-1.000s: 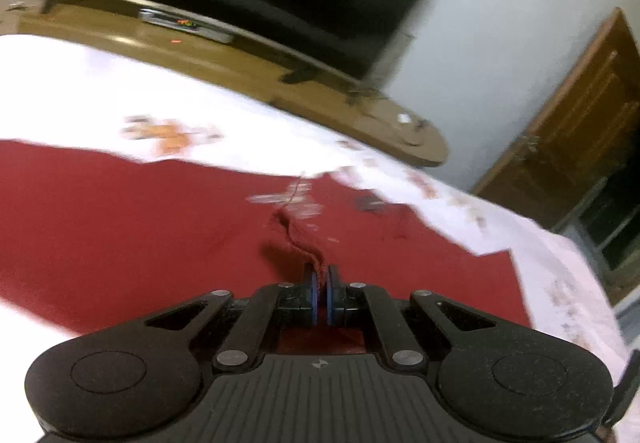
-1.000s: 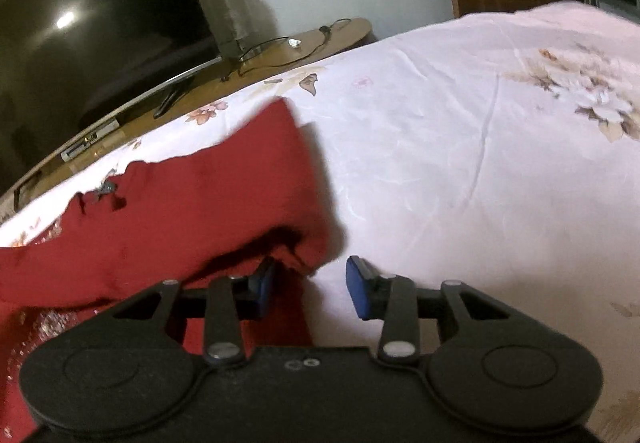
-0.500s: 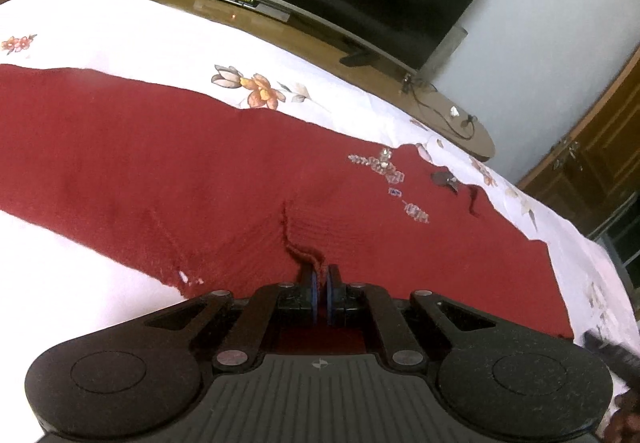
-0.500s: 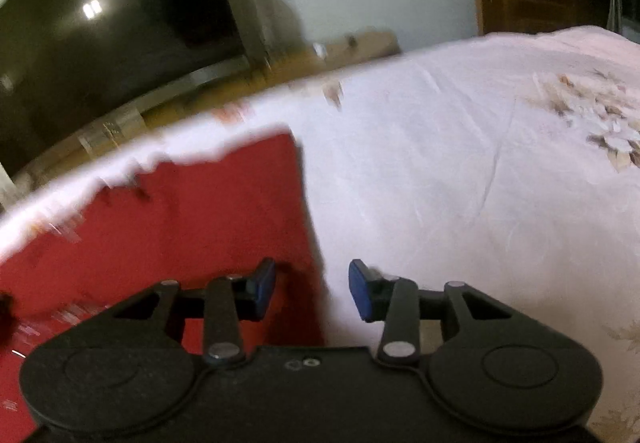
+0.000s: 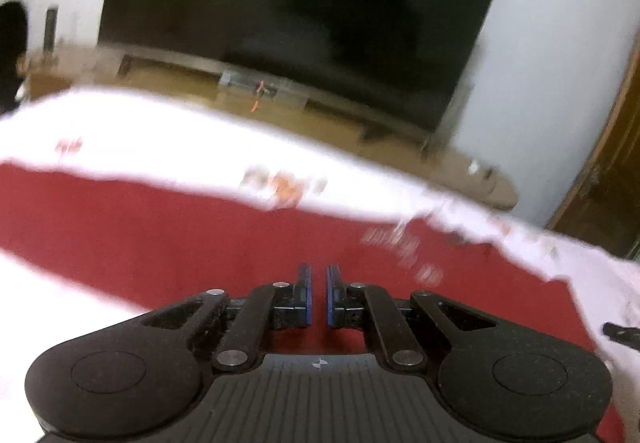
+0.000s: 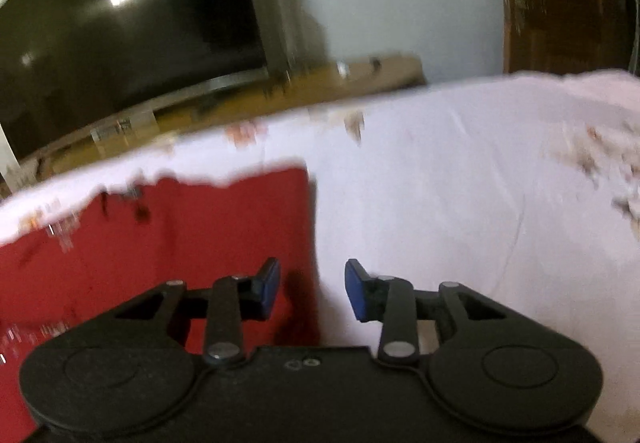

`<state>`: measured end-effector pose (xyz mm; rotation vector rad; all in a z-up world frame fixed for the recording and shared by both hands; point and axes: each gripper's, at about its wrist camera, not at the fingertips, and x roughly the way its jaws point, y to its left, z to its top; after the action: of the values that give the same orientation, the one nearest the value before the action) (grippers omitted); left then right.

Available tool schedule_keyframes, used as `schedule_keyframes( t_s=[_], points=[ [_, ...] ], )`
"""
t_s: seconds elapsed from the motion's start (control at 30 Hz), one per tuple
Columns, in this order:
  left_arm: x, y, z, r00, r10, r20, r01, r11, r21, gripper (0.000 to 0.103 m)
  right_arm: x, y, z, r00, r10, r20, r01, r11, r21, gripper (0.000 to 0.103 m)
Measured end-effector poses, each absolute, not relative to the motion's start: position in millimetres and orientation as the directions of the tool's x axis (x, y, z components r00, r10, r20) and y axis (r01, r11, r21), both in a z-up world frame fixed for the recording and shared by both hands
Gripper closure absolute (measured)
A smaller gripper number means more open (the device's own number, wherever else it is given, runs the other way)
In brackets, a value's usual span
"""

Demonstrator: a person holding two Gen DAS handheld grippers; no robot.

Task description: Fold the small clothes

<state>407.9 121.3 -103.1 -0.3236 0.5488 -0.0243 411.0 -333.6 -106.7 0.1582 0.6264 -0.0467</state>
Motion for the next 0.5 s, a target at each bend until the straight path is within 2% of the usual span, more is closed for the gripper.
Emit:
schedule_keyframes(
  t_s=[0.17, 0.3, 0.33, 0.37, 0.4, 0.47, 0.5],
  points=[
    [455, 55, -105, 0.820, -0.247, -0.516, 0.117, 0.955, -0.272, 0.098, 455, -325, -111, 0.805, 0.050, -0.591, 0.022, 0.993, 0.115, 0.069],
    [484, 24, -139, 0.761, -0.215, -0.611, 0.121, 0.974, -0.192, 0.095, 485, -299, -124, 0.793, 0.091, -0.603, -0.090, 0.995, 0.032, 0.074],
    [485, 28, -148, 0.752, -0.178, -0.635, 0.091, 0.982, -0.168, 0.095, 494, -301, -126, 0.787, 0.075, -0.612, -0.085, 0.996, 0.013, 0.074],
    [479, 37, -151, 0.764, -0.181, -0.619, 0.082, 0.979, -0.186, 0.095, 502, -308, -129, 0.782, 0.042, -0.621, -0.048, 0.999, 0.007, 0.074],
    [474, 50, -154, 0.771, -0.179, -0.611, 0.059, 0.975, -0.212, 0.095, 510, -323, -132, 0.776, 0.010, -0.631, 0.014, 0.999, 0.034, 0.076],
    [468, 68, -157, 0.776, -0.183, -0.603, 0.037, 0.969, -0.246, 0.095, 520, -355, -138, 0.758, -0.031, -0.651, 0.126, 0.987, 0.099, 0.071],
    [466, 72, -159, 0.776, -0.192, -0.601, 0.036, 0.964, -0.263, 0.095, 519, -364, -140, 0.765, 0.010, -0.644, 0.110, 0.983, 0.146, 0.071]
  ],
)
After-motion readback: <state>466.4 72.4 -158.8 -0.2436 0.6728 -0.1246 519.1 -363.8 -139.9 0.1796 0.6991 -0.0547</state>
